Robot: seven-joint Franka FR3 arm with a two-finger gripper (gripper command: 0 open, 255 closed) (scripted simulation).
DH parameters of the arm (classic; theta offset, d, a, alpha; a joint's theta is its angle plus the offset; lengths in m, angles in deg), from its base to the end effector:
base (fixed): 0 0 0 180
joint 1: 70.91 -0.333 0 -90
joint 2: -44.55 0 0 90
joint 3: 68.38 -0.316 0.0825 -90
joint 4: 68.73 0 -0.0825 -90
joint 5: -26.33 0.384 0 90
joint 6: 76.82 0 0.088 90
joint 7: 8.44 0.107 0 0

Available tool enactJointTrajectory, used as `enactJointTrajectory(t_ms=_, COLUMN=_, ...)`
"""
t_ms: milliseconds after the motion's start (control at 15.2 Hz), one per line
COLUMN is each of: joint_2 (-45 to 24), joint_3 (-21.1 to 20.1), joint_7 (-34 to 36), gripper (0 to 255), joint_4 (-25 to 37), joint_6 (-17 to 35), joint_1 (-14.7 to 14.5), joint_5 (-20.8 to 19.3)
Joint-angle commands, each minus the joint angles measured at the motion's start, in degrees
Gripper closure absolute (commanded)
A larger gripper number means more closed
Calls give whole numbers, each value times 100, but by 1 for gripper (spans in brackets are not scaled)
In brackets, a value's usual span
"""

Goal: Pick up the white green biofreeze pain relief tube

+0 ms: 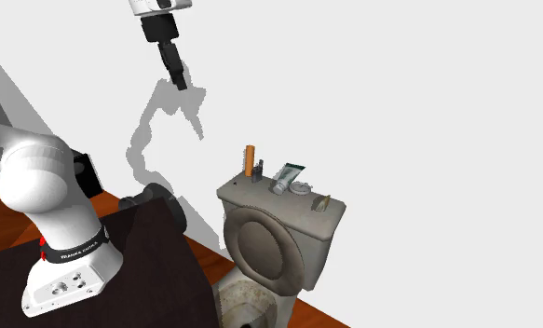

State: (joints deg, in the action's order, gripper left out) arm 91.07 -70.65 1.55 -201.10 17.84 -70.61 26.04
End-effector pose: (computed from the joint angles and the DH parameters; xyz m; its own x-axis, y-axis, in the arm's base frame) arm 0.3077 0.0148 0.6279 0.9767 -0.1472 0.1562 -0.1501 -0.9887 0.0068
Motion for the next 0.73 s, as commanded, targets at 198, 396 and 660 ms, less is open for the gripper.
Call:
enactJointTrajectory(t_ms=198, joint_2=-338, joint_3=239, joint_7=-391, gripper=0, joint_4=-200, joint_6=508, joint_1=-16, joint_5=-91)
enactJointTrajectory(t_ms=396, joint_2=-753, joint_3=472, joint_7=-780, gripper=0, joint_4=-320, joint_6=1012, joint_1=-35, joint_5=-160)
enactJointTrajectory(t_ms=660, joint_2=-1412, joint_3=773, joint_7=-1303, gripper=0, joint_4=-358, joint_6=1662, joint_1=-76, joint_5=-204)
